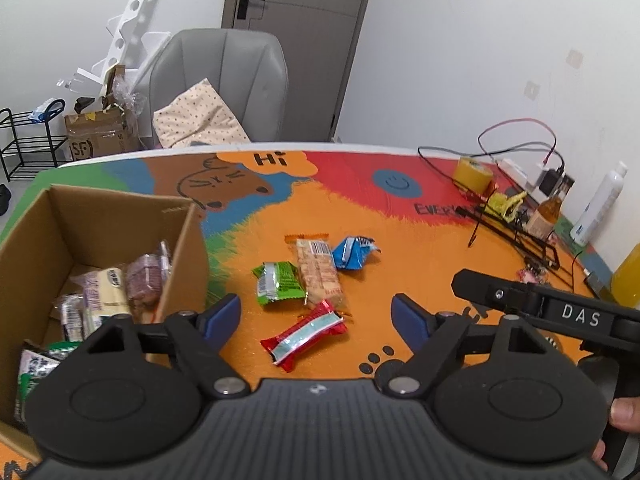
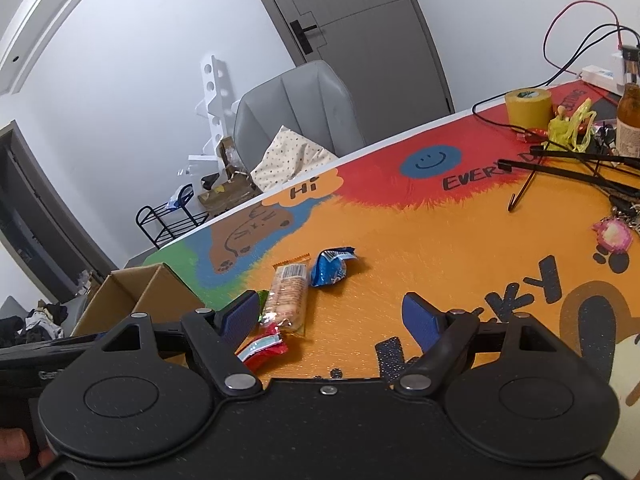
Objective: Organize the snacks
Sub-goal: 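Move both grippers back over the remaining snacks, then grasp the red-and-white packet with the left gripper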
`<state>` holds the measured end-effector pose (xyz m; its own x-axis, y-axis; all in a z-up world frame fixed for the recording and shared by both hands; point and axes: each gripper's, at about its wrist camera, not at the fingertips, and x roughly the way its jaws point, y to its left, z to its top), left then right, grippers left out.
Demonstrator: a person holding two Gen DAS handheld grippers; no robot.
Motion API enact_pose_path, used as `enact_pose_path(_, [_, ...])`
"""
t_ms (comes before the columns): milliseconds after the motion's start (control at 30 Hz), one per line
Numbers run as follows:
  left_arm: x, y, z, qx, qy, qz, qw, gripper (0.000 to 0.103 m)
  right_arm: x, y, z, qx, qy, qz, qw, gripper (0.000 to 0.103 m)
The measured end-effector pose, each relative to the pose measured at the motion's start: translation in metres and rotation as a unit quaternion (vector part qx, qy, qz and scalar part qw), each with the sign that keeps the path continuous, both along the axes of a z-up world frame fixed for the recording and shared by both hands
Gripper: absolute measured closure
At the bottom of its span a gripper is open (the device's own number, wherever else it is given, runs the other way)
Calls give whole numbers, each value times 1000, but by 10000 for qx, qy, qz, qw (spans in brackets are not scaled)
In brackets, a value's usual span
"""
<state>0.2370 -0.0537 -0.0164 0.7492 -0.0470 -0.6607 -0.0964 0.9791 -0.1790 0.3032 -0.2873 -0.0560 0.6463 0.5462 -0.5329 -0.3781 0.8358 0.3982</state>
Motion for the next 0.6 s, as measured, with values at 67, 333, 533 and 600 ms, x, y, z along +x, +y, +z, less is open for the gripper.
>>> enact_pose_path(67, [6, -2, -7, 6, 87, 29, 10000, 31, 4, 0, -5, 18, 45, 24, 10000, 24])
enact_pose_path(333, [25, -5, -34, 68, 427, 66, 9990, 42, 17, -2, -24, 112, 242, 58, 9996, 24])
enact_pose_path(533, [39, -4, -52, 96, 588, 107, 9982, 47, 26, 0, -33, 112, 337, 85, 9993, 24])
enact_pose_path(600, [42, -5, -56, 131, 629, 95, 9979, 48, 28, 1, -35, 113, 363, 87, 9992, 24])
